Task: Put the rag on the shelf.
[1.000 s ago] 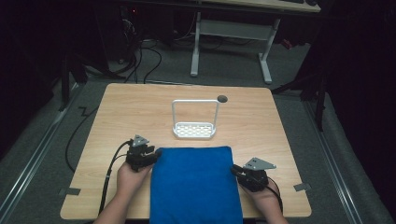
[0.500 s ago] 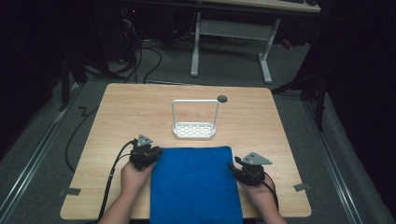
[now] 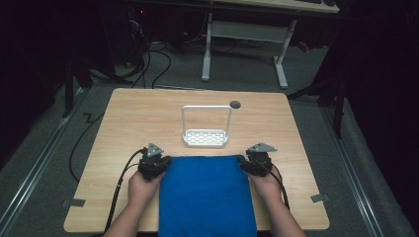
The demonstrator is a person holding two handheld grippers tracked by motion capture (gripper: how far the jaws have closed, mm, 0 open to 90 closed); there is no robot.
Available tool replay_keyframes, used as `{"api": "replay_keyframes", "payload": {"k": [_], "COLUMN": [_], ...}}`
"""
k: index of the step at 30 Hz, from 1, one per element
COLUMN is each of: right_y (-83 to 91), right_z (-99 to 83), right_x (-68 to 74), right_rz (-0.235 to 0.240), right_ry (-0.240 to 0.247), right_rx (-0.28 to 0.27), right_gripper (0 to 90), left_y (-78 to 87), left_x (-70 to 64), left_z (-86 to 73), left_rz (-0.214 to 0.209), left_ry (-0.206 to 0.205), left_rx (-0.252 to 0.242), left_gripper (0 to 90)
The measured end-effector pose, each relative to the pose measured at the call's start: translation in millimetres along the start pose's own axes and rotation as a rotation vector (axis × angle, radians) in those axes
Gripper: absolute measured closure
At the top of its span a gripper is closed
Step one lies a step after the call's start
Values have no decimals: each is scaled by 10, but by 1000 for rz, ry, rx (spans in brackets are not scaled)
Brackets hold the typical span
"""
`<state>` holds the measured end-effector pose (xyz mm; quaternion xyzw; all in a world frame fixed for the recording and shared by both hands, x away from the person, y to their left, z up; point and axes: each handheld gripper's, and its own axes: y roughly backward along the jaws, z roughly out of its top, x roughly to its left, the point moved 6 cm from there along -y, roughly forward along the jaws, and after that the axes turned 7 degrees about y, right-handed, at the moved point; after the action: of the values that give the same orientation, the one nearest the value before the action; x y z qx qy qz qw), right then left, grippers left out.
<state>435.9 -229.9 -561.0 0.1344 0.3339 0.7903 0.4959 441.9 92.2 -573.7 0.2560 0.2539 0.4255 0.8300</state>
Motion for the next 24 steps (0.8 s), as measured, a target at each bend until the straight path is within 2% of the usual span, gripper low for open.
{"api": "replay_keyframes", "payload": {"k": [3,6,7,10,11,12,17,23,24], "right_y": [-40,-121,-117,-106,-106,-105,-74,75,100], "right_z": [13,-25,-30,-36,-36,-36,-40,-10,-6], "right_x": [-18,-44,-43,-6,-6,28,59,81,83], "right_rz": [-8,7,12,26,26,34,34,43,43], "right_ry": [-8,-27,-31,-9,-9,-2,36,26,26], "right_rx": [8,35,28,19,19,15,-9,-65,-73], "right_gripper": [562,614,705,828,828,877,887,887,887], "left_y": [0,2,2,2,2,2,2,7,14], "left_x": [1,10,12,9,9,9,10,9,6], "left_z": [0,-1,0,-1,-1,-1,1,-1,-1], "left_rz": [-1,-13,-15,-12,-12,-12,-17,-16,-13], "left_ry": [3,16,19,17,17,17,18,22,10], "left_rx": [0,2,1,2,2,2,2,4,4], "left_gripper": [851,851,851,855,857,857,858,860,860]}}
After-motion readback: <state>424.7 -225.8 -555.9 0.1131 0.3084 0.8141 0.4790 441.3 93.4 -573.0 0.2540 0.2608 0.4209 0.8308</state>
